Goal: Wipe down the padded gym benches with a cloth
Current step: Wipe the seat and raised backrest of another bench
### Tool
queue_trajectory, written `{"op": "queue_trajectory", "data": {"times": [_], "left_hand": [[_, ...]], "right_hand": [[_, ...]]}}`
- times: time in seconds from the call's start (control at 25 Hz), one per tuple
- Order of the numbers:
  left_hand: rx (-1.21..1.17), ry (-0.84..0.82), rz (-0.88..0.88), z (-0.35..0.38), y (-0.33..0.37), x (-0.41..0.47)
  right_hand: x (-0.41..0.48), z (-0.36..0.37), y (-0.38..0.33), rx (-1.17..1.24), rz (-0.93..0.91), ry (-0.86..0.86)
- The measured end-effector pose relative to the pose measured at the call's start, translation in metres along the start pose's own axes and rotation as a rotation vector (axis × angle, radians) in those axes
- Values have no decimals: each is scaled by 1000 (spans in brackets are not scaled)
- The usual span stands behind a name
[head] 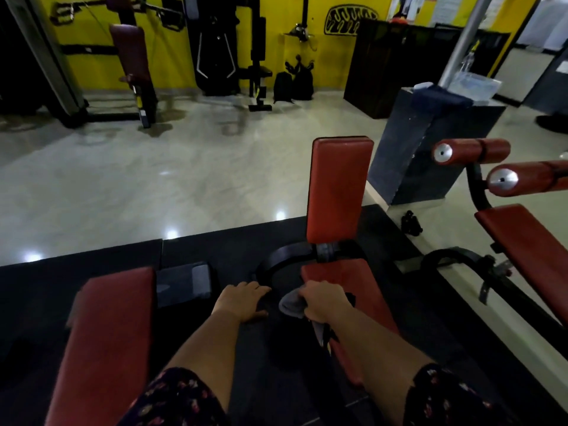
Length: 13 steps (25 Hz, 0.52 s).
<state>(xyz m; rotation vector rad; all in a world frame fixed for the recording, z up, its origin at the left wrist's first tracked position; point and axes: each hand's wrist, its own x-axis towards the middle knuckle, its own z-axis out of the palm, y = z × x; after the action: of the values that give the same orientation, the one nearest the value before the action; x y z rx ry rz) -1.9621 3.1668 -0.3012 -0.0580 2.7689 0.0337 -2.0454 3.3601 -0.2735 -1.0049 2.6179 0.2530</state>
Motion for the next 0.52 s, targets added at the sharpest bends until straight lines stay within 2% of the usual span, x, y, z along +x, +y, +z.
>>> {"op": "queue_trajectory", "data": {"times": [0.16,0.4,0.52], "left_hand": [[-33,3,36,-9,-11,38],[-10,-17,112,-27,-16,118],[-10,-27,123,-47,-21,168]], "right_hand": [[27,-7,18,45,54,11],[79,-3,85,171,216,-49],[114,-12,122,305,306,-16]]}}
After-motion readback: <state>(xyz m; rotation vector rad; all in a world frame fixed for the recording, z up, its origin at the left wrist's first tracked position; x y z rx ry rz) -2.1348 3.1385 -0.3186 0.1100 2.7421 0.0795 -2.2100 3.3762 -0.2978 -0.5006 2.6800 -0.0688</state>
